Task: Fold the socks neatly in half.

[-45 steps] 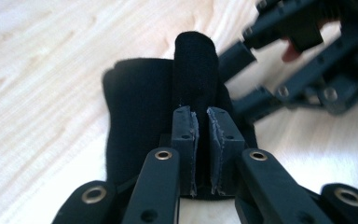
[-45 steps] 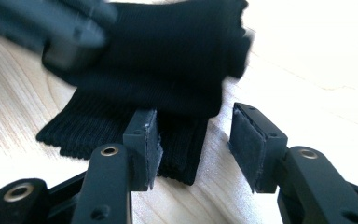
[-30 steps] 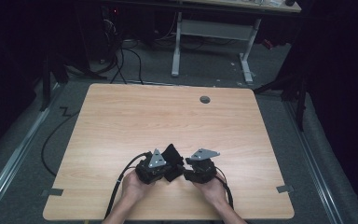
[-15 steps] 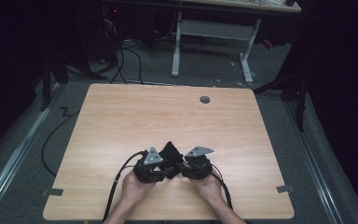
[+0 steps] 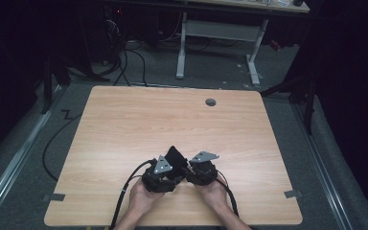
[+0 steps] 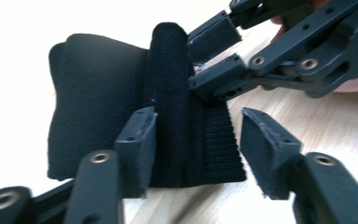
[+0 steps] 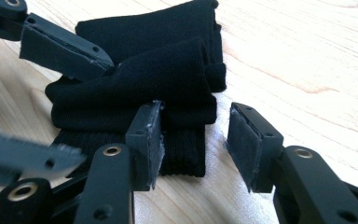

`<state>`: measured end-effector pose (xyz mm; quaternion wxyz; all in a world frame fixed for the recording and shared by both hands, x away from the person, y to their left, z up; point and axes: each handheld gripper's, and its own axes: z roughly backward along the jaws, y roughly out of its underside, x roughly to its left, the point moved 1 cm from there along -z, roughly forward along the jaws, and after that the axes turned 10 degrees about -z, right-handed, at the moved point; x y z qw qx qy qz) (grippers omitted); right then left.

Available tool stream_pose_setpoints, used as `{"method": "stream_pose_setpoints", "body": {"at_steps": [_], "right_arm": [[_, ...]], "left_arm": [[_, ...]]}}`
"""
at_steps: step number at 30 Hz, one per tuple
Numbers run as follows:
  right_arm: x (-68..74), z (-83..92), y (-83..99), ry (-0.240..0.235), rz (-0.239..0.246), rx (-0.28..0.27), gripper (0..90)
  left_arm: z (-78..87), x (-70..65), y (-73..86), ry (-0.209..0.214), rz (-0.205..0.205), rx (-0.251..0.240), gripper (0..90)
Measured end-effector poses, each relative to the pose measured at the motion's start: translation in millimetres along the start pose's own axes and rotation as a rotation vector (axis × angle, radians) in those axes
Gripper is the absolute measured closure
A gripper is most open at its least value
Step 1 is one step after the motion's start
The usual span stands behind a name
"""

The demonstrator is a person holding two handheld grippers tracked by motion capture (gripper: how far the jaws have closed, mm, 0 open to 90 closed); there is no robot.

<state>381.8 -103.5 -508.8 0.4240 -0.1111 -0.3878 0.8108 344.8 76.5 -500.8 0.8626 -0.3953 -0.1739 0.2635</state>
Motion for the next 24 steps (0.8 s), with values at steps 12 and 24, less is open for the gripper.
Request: {"method": "stream_pose_setpoints", "body": {"at_steps": [12,24], "right_arm": [[1.2,1.8,-0.1,-0.004,-0.008,0.009,56.2],[5.8,2.5,-2.7,-0.042,-0.018,0.009,56.1]], "left_arm": [[-4.2,1.6,-3.2,-0.08,-0.066,0.051,54.0],[1.7,18.6,-2.9,-0.087,-0.032,0.043,55.4]]}}
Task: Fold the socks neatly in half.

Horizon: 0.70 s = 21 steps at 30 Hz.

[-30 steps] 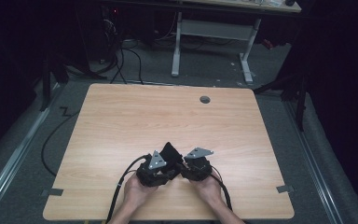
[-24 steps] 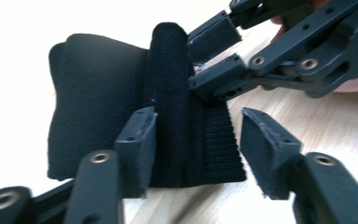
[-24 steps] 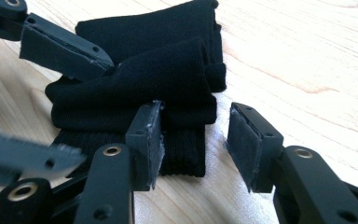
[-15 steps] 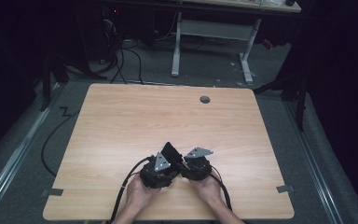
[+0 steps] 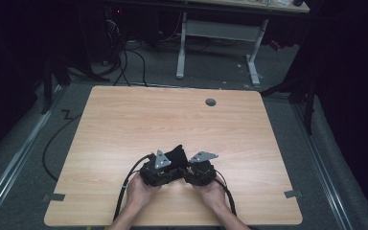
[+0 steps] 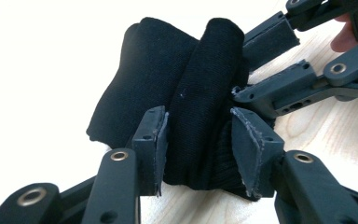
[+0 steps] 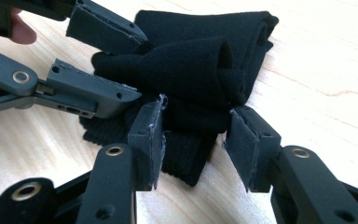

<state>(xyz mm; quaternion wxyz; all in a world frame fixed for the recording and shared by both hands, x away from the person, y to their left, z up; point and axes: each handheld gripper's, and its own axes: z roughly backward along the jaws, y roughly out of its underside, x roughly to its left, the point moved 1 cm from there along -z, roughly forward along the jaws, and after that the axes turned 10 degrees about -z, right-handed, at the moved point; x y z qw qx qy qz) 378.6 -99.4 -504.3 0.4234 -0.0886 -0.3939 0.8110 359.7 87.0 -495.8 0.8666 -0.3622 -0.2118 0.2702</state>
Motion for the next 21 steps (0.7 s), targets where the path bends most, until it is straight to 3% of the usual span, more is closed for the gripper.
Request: {"method": "stream_pose_setpoints", "body": {"at_steps": [3,6,11,13,14,17,21], "right_arm": [[-0.4,8.8,-1.3,-0.03,-0.004,-0.012,55.8],[-4.0,22.9,-5.0,-0.063,-0.012,-0.058,59.7],[-7.4,34.9,-22.2,-0.052,0.025,-0.101,75.7],[-7.8,35.0,-31.8,-0.046,0.044,-0.11,79.1],[-7.5,34.0,-36.3,-0.042,0.048,-0.109,80.1],[-7.1,25.8,-47.0,-0.034,0.062,-0.096,81.2],[-8.7,7.1,-47.2,-0.035,0.068,-0.036,81.1]], "left_arm": [[7.5,1.5,0.0,0.015,0.029,-0.029,50.5],[17.8,5.1,-3.1,0.025,0.061,-0.069,48.1],[24.4,14.8,-10.3,-0.016,0.111,-0.09,49.7],[23.2,21.3,-11.2,-0.042,0.164,-0.096,51.3],[20.9,25.5,-11.7,-0.053,0.189,-0.077,51.7],[15.3,30.1,-12.2,-0.072,0.212,-0.05,52.2],[6.8,26.0,-11.4,-0.049,0.196,-0.009,50.9]]}}
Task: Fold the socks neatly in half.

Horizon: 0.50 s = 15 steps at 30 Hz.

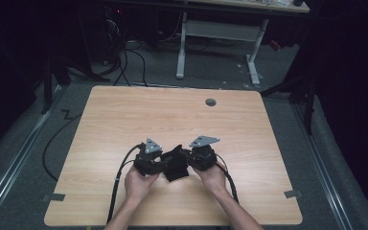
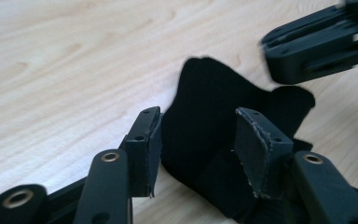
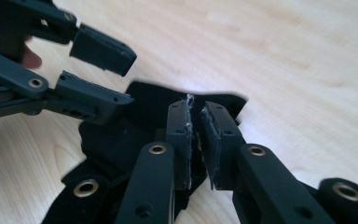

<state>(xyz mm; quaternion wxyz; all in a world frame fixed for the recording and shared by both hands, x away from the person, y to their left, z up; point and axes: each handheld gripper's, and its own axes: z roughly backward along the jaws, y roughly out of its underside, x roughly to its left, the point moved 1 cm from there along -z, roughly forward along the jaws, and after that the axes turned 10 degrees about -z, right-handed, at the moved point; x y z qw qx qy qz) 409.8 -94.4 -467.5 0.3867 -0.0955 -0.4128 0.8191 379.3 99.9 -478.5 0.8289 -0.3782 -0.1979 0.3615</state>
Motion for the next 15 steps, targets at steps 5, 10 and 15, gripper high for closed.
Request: {"method": "stream_pose_setpoints", "body": {"at_steps": [5,10,15], "right_arm": [[1.7,-6.0,14.5,-0.024,0.008,0.051,75.9],[2.5,-1.5,30.2,-0.035,0.011,0.065,65.1],[1.5,1.0,40.4,-0.035,-0.007,0.06,56.0]], "left_arm": [[-0.9,-8.0,7.9,0.035,-0.008,0.017,48.4],[-0.5,-17.4,16.7,0.068,-0.025,0.027,46.0],[-0.6,-22.3,25.8,0.095,-0.029,0.024,45.0]]}}
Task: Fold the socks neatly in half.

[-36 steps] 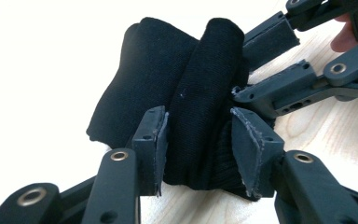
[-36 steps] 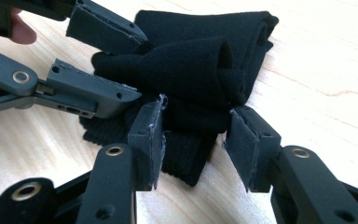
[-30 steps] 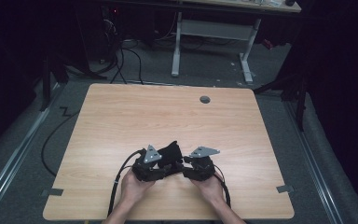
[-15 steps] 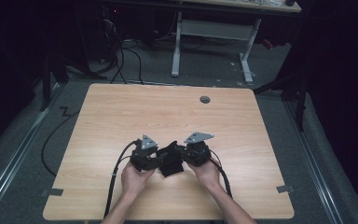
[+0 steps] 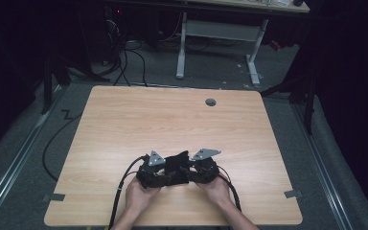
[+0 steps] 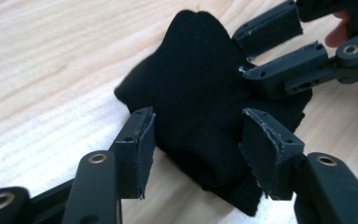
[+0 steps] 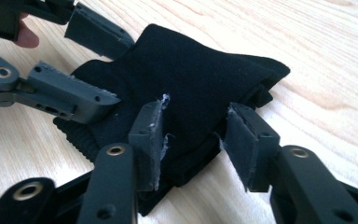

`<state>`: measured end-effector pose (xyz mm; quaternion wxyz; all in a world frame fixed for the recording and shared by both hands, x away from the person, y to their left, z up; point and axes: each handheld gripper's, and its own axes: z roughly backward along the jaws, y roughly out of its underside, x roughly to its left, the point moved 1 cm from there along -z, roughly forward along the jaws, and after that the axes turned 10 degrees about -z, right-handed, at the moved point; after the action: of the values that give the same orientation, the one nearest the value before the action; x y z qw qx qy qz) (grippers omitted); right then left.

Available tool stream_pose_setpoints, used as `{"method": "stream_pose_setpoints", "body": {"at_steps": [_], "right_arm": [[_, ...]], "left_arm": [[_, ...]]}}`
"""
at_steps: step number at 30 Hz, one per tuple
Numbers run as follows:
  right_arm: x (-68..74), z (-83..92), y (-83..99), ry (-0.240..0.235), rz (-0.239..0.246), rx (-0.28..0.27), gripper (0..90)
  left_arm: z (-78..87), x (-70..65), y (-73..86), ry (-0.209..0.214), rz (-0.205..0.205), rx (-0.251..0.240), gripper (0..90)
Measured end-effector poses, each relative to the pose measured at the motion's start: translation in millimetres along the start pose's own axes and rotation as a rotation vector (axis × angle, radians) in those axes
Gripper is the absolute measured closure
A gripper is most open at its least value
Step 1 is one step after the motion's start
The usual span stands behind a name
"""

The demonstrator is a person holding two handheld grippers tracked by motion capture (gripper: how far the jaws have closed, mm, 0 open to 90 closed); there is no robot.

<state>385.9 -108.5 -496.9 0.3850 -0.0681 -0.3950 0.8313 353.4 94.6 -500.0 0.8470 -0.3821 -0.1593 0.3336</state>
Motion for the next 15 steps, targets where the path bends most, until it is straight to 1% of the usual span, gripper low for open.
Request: {"method": "stream_pose_setpoints", "body": {"at_steps": [3,5,8,10,13,15], "right_arm": [[-2.1,-0.1,4.0,-0.001,-0.008,-0.01,53.7],[-2.6,-0.8,4.8,0.012,-0.006,-0.014,53.0],[-3.7,0.3,5.0,0.031,-0.011,-0.025,52.8],[-3.4,5.5,4.7,0.041,-0.018,-0.043,56.4],[-2.9,15.3,2.1,0.043,-0.014,-0.092,60.8],[-1.3,17.8,-2.4,0.043,-0.006,-0.102,62.6]], "left_arm": [[-0.4,0.7,4.0,0.012,0.008,-0.011,44.8],[-0.6,2.1,4.8,0.021,0.016,-0.013,44.5],[2.5,0.4,4.1,0.01,-0.002,-0.014,44.2],[8.4,-1.1,3.5,-0.004,-0.012,-0.029,42.7],[14.1,-1.1,0.1,-0.014,-0.009,-0.064,41.8],[13.5,-0.7,-4.9,-0.019,-0.017,-0.062,41.7]]}}
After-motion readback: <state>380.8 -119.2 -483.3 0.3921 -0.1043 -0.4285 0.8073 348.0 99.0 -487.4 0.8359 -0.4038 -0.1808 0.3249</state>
